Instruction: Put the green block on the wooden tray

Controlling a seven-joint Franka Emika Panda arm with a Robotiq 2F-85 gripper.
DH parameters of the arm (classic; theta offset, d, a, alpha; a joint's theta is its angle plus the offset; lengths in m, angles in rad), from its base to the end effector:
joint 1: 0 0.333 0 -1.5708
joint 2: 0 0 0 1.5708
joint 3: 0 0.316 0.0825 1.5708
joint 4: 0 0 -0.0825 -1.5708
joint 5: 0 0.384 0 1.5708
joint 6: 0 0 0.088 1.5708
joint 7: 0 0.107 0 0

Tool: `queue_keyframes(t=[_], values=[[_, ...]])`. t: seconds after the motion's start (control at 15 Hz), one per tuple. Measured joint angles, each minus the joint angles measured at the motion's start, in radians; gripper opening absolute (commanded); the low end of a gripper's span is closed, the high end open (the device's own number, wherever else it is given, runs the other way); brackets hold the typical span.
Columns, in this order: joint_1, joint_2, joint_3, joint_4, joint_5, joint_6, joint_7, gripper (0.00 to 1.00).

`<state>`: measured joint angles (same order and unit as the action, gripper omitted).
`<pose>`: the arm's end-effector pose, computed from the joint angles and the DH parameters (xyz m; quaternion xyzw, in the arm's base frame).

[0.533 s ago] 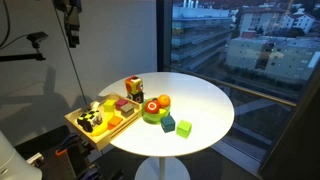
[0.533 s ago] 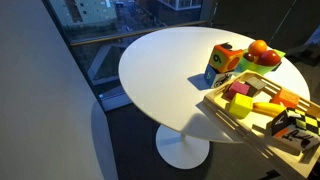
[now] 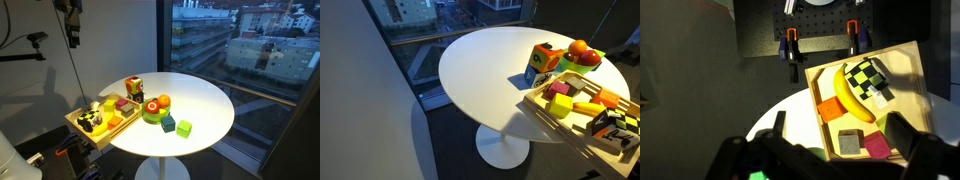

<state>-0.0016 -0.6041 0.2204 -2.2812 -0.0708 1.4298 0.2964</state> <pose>0.3317 0.0799 0.5517 0.9848 -0.0655 -0.1021 0.1246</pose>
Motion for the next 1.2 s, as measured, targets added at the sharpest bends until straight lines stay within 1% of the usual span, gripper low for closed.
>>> queue_keyframes(t=[0.4,0.8,1.2], values=[[-0.003,0.034,-0.063,0.001,0.000,0.071,0.000,1.00],[-0.017,0.076,-0.129,0.006,0.000,0.185,-0.001,1.00],[-0.053,0.136,-0.183,0.015,0.000,0.313,-0.004,1.00]])
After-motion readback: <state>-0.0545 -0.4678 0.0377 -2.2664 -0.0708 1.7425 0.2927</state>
